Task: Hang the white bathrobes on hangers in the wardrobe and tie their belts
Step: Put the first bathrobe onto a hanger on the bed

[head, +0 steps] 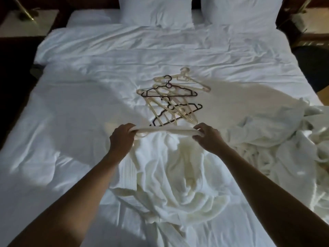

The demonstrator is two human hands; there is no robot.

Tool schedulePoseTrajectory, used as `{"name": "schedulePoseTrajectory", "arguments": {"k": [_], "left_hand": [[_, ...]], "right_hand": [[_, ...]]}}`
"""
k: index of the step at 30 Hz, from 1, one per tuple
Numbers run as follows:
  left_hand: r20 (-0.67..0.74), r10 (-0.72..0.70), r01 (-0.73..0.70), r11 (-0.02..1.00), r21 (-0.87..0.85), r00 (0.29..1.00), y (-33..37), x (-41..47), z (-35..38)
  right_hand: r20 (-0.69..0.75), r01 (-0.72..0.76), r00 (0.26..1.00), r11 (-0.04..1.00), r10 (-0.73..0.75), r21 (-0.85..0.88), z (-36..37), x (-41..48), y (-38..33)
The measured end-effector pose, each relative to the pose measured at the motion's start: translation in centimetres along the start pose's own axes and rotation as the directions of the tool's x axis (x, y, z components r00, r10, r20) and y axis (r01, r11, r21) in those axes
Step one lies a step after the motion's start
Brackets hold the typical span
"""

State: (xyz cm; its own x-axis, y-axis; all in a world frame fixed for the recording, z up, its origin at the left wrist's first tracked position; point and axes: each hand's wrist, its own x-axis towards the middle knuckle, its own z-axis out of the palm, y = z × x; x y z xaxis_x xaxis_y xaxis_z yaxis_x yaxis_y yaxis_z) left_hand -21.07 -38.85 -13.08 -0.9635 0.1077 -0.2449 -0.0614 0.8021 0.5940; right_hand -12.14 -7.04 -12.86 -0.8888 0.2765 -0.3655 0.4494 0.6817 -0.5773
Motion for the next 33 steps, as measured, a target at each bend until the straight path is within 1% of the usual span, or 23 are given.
{"name": "schedulePoseTrajectory", "arguments": {"k": [3, 5, 7, 8, 9, 10, 11, 12, 13, 14, 15, 18, 20, 23, 25, 26, 29, 31, 33], "left_hand": [[0.002, -0.059, 0.059, 0.997, 0.040, 0.998, -3.6, 3.6, 5.5], [0.003, -0.107, 0.107, 0.994, 0.008, 0.994, -5.4, 5.6, 8.6], [0.019, -0.197, 0.197, 0.980, -0.038, 0.980, -7.2, 6.9, 10.9], [0.050, -0.229, 0.232, 0.972, -0.048, 0.972, -8.2, 7.2, 11.9], [0.086, -0.245, 0.249, 0.967, -0.048, 0.966, -9.2, 7.3, 12.9], [0.109, -0.245, 0.251, 0.967, -0.044, 0.963, -10.2, 7.4, 13.7], [0.109, -0.234, 0.240, 0.970, -0.044, 0.966, -11.1, 7.5, 14.5], [0.091, -0.223, 0.228, 0.973, -0.048, 0.971, -11.8, 7.7, 15.0], [0.064, -0.211, 0.215, 0.975, -0.059, 0.975, -12.3, 7.9, 15.5], [0.043, -0.209, 0.212, 0.975, -0.072, 0.977, -12.6, 8.2, 15.8], [0.027, -0.213, 0.214, 0.973, -0.084, 0.977, -12.8, 8.5, 16.0], [-0.010, -0.227, 0.224, 0.966, -0.132, 0.974, -13.4, 9.1, 16.2], [-0.019, -0.232, 0.226, 0.961, -0.161, 0.973, -13.7, 9.1, 16.2], [-0.007, -0.231, 0.226, 0.957, -0.181, 0.973, -13.9, 9.2, 15.8], [0.016, -0.226, 0.224, 0.952, -0.210, 0.974, -14.3, 9.4, 15.3], [0.034, -0.230, 0.232, 0.945, -0.230, 0.972, -14.7, 9.5, 15.0], [0.094, -0.267, 0.283, 0.903, -0.323, 0.959, -15.4, 9.7, 13.9], [0.134, -0.286, 0.316, 0.861, -0.397, 0.949, -15.4, 9.5, 13.2], [0.194, -0.281, 0.339, 0.840, -0.424, 0.940, -14.9, 9.3, 12.5]], "right_hand": [[0.062, 0.010, 0.998, 0.996, -0.004, -0.088, 4.7, 4.1, 4.1], [0.184, 0.032, 0.983, 0.984, 0.000, -0.174, 7.4, 6.5, 6.4], [0.334, 0.059, 0.942, 0.970, 0.024, -0.235, 9.5, 8.7, 7.7], [0.381, 0.066, 0.923, 0.962, 0.042, -0.266, 10.1, 10.0, 8.0], [0.389, 0.096, 0.920, 0.944, 0.037, -0.317, 10.3, 11.3, 8.0], [0.339, 0.133, 0.941, 0.922, -0.002, -0.363, 10.4, 12.9, 7.8], [0.228, 0.133, 0.973, 0.907, -0.042, -0.399, 10.3, 14.6, 7.5], [0.077, 0.089, 0.995, 0.935, -0.067, -0.342, 10.3, 16.4, 7.3], [-0.050, 0.036, 0.998, 0.971, -0.049, -0.236, 10.3, 18.2, 7.0], [-0.142, -0.001, 0.990, 0.985, -0.024, -0.171, 10.5, 19.9, 6.9], [-0.173, -0.023, 0.985, 0.986, -0.006, -0.165, 10.7, 21.4, 6.7], [-0.129, -0.078, 0.991, 0.962, 0.045, -0.263, 12.8, 24.5, 7.1], [-0.118, -0.059, 0.993, 0.955, 0.025, -0.290, 13.8, 25.4, 7.8], [-0.138, -0.045, 0.990, 0.963, 0.008, -0.265, 12.9, 25.5, 8.2], [-0.114, -0.052, 0.993, 0.976, 0.029, -0.211, 11.1, 24.5, 8.3], [-0.069, -0.072, 0.996, 0.984, 0.061, -0.160, 10.1, 23.5, 8.3], [0.143, -0.178, 0.975, 0.983, 0.170, 0.052, 7.1, 19.1, 8.0], [0.244, -0.181, 0.960, 0.968, 0.137, 0.171, 5.7, 15.9, 8.1], [0.277, -0.144, 0.958, 0.957, 0.071, 0.254, 4.7, 12.9, 8.1]]}}
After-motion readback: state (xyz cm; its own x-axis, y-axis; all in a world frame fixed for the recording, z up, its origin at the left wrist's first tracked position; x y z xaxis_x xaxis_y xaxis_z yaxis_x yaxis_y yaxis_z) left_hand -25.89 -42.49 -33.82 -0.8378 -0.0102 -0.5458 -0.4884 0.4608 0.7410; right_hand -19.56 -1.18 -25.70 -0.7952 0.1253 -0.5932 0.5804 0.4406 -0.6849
